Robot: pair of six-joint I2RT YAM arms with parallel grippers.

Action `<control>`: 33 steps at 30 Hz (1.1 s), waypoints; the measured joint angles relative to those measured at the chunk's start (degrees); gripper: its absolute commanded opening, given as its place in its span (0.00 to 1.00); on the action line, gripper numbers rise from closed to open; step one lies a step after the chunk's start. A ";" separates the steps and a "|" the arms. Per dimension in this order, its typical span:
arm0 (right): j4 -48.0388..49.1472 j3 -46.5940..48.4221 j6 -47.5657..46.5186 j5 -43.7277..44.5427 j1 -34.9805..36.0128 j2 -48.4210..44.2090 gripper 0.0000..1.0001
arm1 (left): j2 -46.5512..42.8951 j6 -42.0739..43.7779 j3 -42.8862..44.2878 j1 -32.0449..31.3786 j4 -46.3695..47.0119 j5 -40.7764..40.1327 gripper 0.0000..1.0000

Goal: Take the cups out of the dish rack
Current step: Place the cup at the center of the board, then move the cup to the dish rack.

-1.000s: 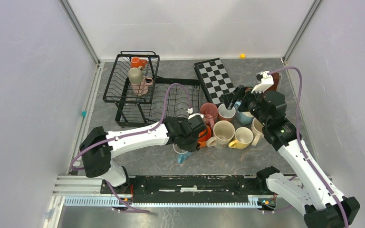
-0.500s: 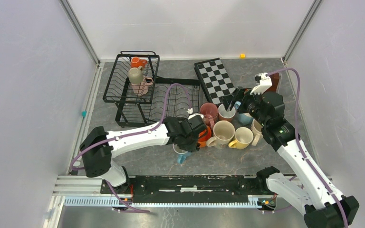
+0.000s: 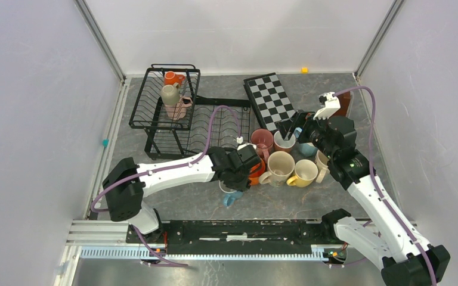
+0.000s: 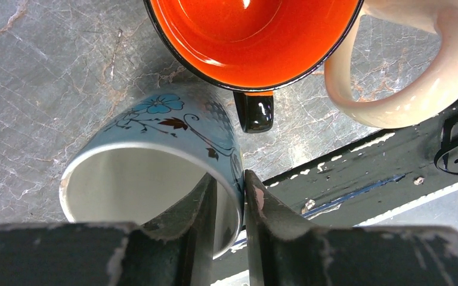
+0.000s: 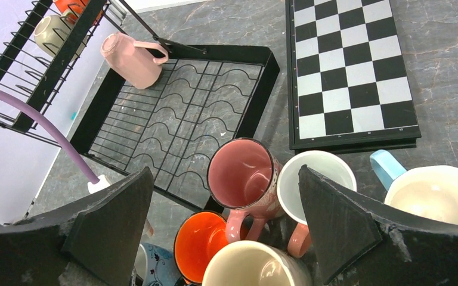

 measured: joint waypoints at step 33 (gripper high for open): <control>2.99 0.00 0.04 -2.86 0.00 1.86 0.98 | -12.52 0.50 10.23 0.00 -6.99 -1.68 0.96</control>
